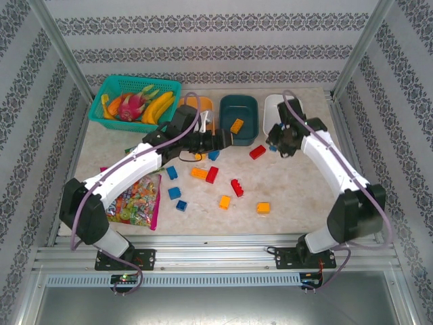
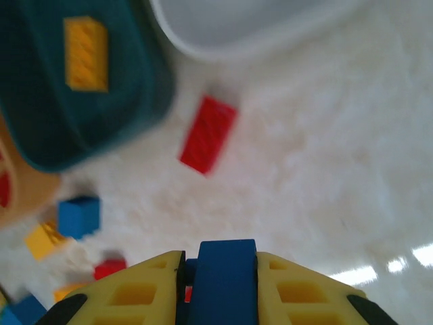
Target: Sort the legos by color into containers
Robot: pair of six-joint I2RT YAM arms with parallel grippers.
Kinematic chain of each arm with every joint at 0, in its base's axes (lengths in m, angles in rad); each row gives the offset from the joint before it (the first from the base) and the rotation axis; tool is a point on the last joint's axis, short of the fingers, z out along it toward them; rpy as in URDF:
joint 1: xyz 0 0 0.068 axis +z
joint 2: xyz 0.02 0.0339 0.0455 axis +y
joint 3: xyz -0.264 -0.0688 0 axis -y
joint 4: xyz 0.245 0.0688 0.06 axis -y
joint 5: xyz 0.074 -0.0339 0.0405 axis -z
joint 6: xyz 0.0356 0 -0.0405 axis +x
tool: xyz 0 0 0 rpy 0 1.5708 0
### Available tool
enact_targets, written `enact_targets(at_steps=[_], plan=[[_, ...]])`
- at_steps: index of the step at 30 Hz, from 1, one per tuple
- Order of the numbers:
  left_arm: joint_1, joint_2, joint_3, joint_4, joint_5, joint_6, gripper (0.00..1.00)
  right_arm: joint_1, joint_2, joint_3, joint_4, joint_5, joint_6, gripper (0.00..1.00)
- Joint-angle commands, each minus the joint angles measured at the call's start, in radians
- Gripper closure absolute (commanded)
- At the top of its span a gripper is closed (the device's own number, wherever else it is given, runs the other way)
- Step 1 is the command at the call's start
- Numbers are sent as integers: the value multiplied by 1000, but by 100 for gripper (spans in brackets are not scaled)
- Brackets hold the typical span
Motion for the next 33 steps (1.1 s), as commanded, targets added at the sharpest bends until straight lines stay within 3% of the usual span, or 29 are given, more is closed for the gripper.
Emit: enact_targets(at_steps=[1,11,21,27,33], plan=[[28,64,73,76,24,-32,26,-36,119,100,29,29,-103,81],[82,267,289,75,59,-14,26,-134,493,381,31,-66,-163,82],[95,362,426,26,68,4,26,-178,687,514,13,-103,-176,80],[105,361,425,24,69,-5,26,-194,747,555,-10,-148,-159,68],[107,350,425,22,71,-8,26,-197,709,565,-10,-158,-171,55]])
